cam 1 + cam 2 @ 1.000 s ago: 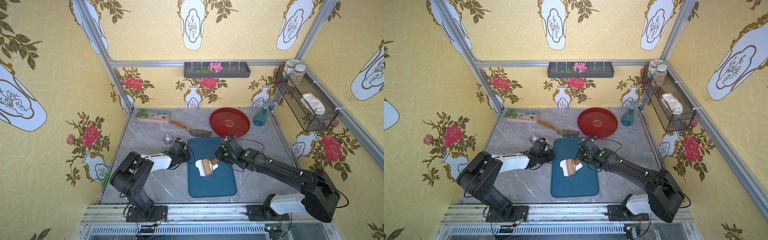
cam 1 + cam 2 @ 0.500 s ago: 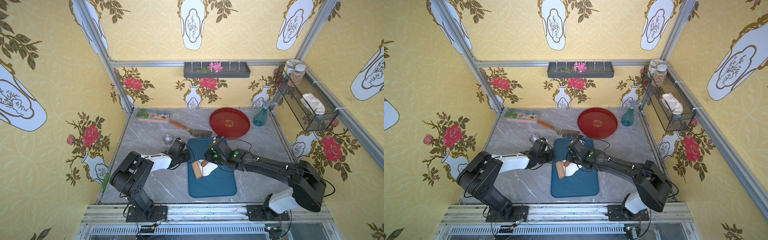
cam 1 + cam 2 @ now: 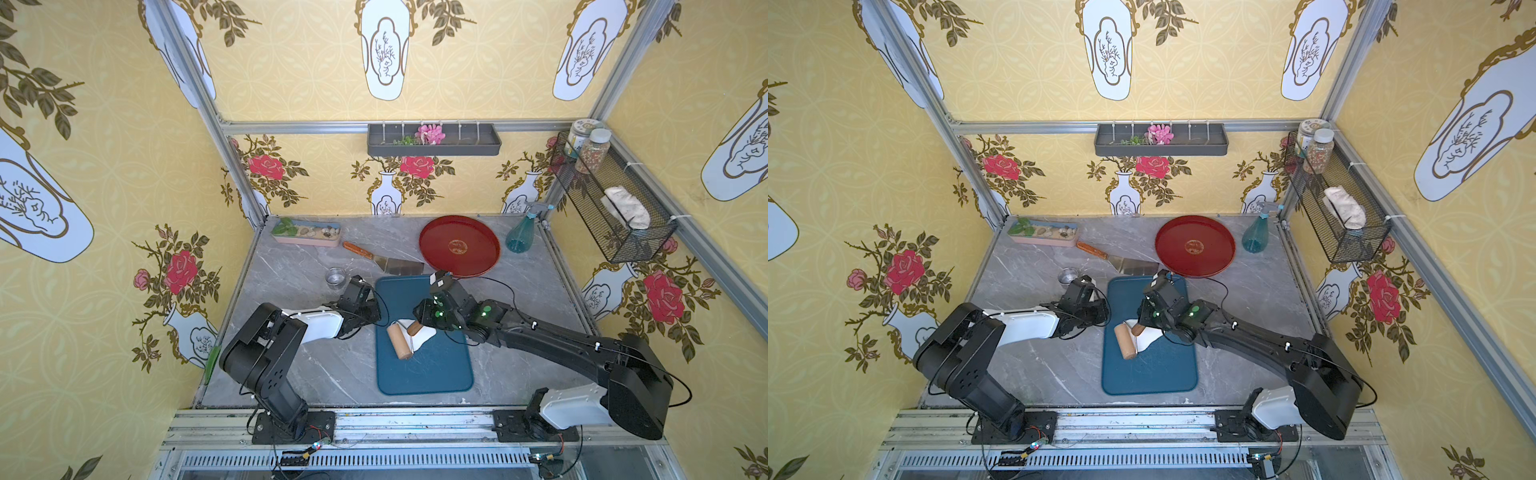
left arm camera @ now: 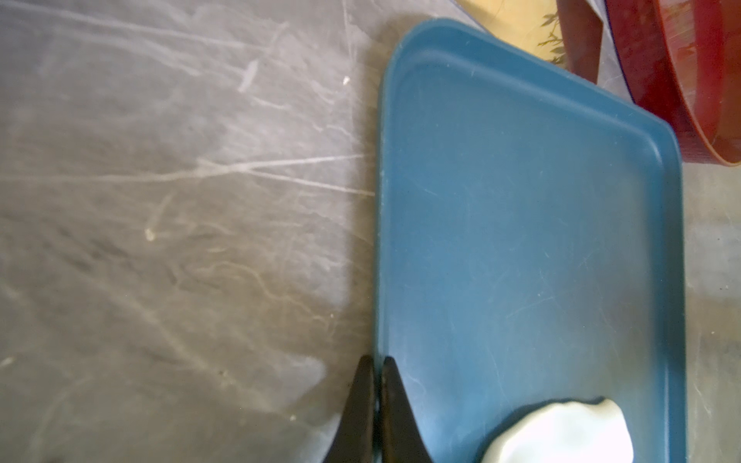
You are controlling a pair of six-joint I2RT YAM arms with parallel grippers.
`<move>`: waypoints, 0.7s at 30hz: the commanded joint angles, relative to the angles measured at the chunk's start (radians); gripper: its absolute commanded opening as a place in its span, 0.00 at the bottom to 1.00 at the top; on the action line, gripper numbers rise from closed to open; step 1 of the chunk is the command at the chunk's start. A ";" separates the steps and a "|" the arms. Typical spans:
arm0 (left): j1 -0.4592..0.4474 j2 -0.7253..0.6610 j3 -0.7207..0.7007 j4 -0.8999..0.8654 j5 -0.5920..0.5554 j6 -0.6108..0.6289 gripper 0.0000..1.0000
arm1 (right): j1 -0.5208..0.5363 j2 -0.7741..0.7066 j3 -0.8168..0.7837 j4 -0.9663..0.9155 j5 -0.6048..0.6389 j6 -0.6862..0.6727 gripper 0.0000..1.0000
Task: Roll out the dumpling wrappers from the dough
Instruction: Flatten out the dough on the work surface.
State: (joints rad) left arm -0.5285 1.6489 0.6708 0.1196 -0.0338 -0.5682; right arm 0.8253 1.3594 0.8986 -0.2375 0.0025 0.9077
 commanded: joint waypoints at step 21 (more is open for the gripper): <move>0.002 0.019 -0.010 -0.108 -0.025 0.016 0.00 | -0.103 0.037 0.000 0.020 0.037 0.059 0.00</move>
State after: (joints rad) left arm -0.5285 1.6501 0.6712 0.1196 -0.0338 -0.5682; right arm 0.7235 1.3888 0.8974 -0.2428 0.0307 0.9463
